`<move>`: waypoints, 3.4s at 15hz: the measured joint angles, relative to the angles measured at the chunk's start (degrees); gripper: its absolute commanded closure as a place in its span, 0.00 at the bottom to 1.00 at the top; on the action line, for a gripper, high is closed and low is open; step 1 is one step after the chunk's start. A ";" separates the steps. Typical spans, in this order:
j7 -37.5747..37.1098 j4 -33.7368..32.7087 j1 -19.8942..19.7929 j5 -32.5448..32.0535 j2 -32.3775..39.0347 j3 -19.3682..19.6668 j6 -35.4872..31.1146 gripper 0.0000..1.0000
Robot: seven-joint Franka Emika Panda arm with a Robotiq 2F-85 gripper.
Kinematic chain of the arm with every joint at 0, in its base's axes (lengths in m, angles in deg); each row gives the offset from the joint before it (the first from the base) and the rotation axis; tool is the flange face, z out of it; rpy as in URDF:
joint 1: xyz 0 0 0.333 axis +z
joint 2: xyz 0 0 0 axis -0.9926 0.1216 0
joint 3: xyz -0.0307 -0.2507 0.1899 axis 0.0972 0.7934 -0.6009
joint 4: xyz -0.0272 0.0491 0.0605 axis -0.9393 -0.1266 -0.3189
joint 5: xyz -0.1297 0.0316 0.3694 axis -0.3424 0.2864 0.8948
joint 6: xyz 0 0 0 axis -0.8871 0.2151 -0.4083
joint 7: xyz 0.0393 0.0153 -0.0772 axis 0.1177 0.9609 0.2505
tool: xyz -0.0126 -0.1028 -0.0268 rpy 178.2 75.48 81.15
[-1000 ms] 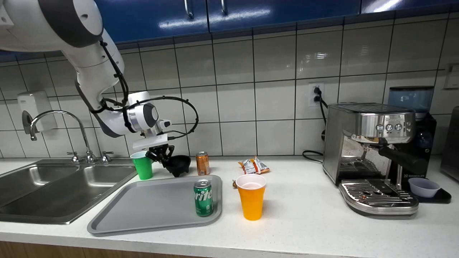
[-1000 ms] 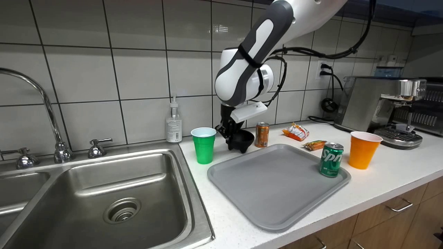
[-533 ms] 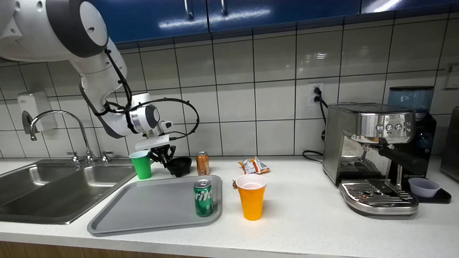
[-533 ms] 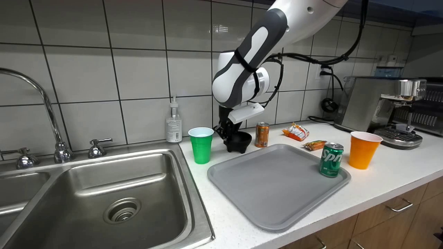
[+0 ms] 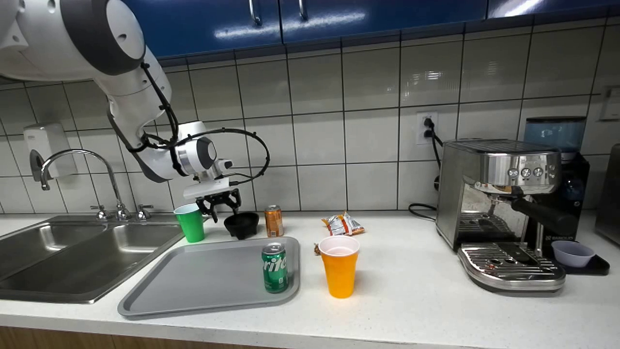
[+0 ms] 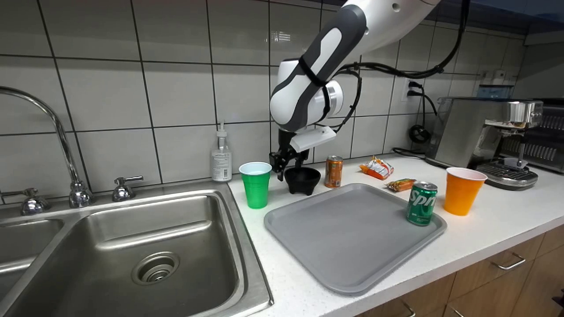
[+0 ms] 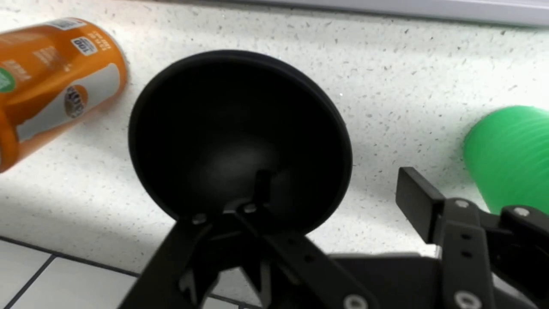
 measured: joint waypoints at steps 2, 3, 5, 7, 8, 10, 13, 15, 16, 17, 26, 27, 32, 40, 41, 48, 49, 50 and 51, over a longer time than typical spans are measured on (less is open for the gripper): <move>0.00 0.52 -0.21 0.37 -0.86 -0.03 1.07 0.00; -0.01 1.00 -0.31 0.53 -1.45 -0.03 1.53 0.00; -0.03 2.41 -0.51 0.98 -2.90 -0.03 2.27 0.00; -0.05 4.27 -0.76 1.42 -4.68 -0.03 3.14 0.00; -0.08 5.26 -0.88 1.60 -5.59 -0.03 3.57 0.00; -0.24 7.58 -1.18 1.95 -7.59 -0.02 4.50 0.00; -0.70 11.37 -1.77 2.09 -10.35 0.06 5.35 0.00; -0.95 14.09 -2.25 2.11 -12.26 0.09 5.35 0.00; -1.12 15.50 -2.50 2.11 -13.29 0.11 5.34 0.00; -1.32 16.82 -2.71 2.13 -14.26 0.12 5.33 0.00; -3.93 29.06 -4.65 2.16 -23.02 0.90 4.00 0.00; -4.37 30.28 -4.89 2.16 -23.82 1.18 3.49 0.00; -6.16 36.07 -6.47 2.17 -27.69 2.82 0.48 0.00; -8.35 42.99 -8.72 2.12 -33.25 6.21 -2.76 0.00; -8.54 43.64 -8.99 2.11 -33.85 6.55 -3.01 0.00; -10.09 48.06 -11.17 2.08 -37.57 8.47 -4.27 0.00; -10.14 48.54 -11.56 2.08 -37.82 8.64 -4.37 0.00; -10.15 48.93 -12.00 2.08 -37.96 8.73 -4.50 0.00; -10.15 49.29 -12.42 2.08 -37.99 8.83 -4.65 0.00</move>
